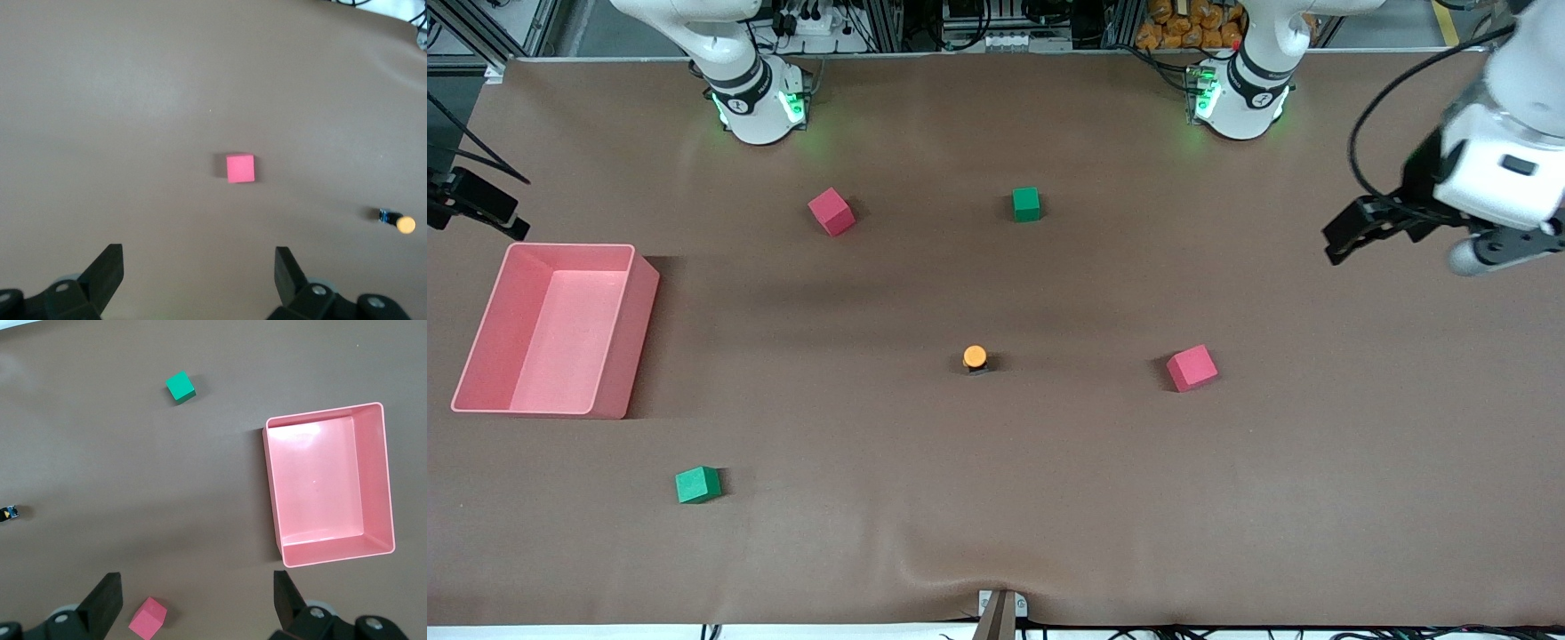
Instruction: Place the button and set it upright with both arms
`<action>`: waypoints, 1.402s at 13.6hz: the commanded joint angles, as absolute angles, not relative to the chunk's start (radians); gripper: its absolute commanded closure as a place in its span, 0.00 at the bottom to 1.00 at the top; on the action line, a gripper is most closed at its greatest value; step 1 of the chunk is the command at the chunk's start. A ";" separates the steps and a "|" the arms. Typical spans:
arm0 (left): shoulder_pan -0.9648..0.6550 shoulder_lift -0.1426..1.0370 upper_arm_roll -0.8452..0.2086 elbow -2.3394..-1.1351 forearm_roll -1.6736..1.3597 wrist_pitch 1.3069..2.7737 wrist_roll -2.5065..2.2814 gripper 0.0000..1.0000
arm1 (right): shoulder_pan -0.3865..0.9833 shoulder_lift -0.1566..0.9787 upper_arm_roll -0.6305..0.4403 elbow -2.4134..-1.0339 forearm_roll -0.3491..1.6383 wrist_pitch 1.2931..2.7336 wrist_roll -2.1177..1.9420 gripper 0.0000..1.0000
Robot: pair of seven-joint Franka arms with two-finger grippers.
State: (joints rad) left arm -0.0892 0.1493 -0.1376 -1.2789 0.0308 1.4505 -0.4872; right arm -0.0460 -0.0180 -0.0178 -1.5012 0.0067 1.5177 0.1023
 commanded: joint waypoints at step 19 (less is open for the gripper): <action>-0.006 -0.160 -0.074 -1.641 -0.021 1.499 -0.181 0.00 | -0.054 -0.008 -0.012 -1.477 0.000 1.502 0.092 0.00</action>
